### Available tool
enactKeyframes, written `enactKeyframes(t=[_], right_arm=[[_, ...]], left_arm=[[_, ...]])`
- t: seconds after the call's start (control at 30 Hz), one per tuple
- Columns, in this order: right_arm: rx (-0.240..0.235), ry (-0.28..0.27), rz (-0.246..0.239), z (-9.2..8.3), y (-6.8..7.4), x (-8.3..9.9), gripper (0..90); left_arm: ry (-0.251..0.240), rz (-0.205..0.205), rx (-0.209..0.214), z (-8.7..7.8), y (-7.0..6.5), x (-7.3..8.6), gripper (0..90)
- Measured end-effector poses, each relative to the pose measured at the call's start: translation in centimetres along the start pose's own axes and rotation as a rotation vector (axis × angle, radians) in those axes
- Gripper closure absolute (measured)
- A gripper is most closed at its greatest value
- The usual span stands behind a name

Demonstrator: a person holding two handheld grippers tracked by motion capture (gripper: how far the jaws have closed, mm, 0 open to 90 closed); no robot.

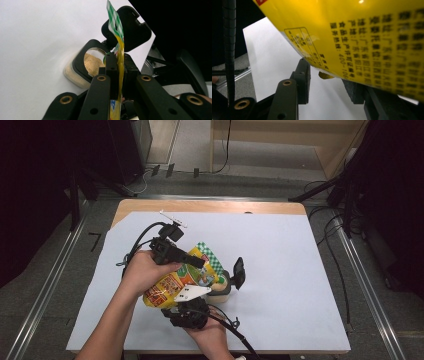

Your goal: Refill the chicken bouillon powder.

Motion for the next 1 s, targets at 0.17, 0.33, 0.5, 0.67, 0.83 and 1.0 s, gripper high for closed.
enactKeyframes(t=[0.17, 0.33, 0.5, 0.67, 0.83, 1.0], right_arm=[[0.01, 0.016, 0.008, 0.2, -0.2, 0.3, 58.7], [0.012, 0.024, 0.001, 0.3, -0.2, 0.4, 58.0], [0.012, 0.025, 0.003, 0.3, -0.3, 0.4, 57.5], [0.013, 0.023, -0.001, 0.3, -0.2, 0.4, 57.4], [0.014, 0.008, 0.008, 0.0, -0.3, 0.2, 56.6], [0.018, 0.002, 0.008, -0.2, -0.3, 0.0, 55.6]], left_arm=[[-0.011, -0.029, 0.034, -1.3, 0.6, 0.3, 89.1], [-0.012, -0.036, 0.051, -1.9, 0.8, 0.5, 89.0], [-0.021, -0.044, 0.056, -2.3, 0.9, 0.5, 88.9], [-0.032, -0.041, 0.074, -2.8, 0.7, 0.5, 88.9], [-0.075, -0.047, 0.108, -4.2, 0.8, 0.4, 89.2], [-0.126, -0.047, 0.097, -5.4, 1.1, 0.3, 89.4]])
Point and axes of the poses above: each handheld gripper's, and its own axes: z roughly forward along the jaws, x roughly out of its underside, y roughly to its left, the point moved 9 cm from there along z, roughly forward along the jaws, and after that the axes turned 1 degree about x, right-handed, at the moved point
